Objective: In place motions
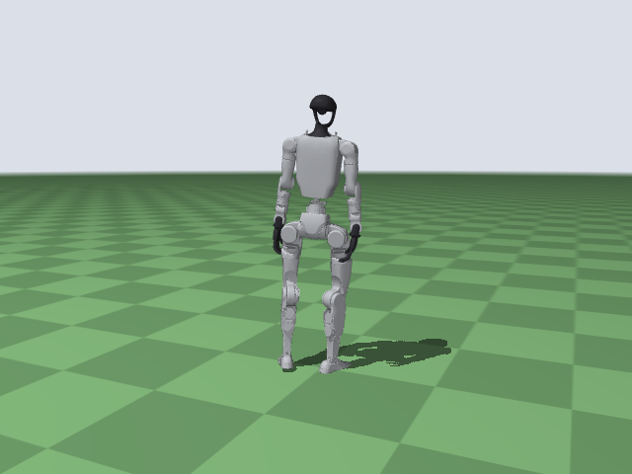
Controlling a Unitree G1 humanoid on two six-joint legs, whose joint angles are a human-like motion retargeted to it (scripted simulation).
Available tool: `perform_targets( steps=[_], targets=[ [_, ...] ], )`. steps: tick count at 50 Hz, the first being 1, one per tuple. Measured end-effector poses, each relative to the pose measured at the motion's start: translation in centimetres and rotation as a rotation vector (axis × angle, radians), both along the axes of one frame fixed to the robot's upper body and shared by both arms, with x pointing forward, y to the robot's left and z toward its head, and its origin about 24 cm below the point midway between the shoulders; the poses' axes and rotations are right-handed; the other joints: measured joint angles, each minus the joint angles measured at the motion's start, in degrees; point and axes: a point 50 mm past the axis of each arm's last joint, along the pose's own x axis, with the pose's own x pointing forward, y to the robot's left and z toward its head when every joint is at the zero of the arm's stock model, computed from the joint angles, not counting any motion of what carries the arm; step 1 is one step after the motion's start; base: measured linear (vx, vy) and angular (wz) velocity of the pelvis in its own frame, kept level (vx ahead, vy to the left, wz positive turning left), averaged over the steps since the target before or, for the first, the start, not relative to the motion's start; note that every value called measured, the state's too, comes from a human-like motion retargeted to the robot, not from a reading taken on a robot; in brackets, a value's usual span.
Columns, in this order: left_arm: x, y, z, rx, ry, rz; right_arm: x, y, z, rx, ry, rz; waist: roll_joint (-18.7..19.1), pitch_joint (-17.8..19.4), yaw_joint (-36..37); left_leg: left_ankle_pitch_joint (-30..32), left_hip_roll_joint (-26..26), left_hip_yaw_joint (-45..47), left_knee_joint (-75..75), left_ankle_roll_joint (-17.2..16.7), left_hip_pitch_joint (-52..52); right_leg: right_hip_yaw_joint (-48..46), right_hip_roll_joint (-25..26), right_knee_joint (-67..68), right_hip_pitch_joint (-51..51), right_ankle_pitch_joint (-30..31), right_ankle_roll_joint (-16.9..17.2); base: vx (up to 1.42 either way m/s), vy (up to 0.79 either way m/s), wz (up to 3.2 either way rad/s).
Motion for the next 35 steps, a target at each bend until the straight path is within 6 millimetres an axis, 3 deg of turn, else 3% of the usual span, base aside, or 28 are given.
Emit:
perform_targets(
  steps=[35],
  targets=[
    [-0.26,-0.29,-0.01,-0.012,0.007,0.003,-0.13,-0.36,0.06,-0.019,0.008,0.027,-0.09,-0.60,-0.38,0.79,0.77,-0.02,-0.12,-0.48,-0.01,0.03,0.57,-0.12,-0.01,0.28,-0.18,0.00,0.00,0.00]
  ],
)
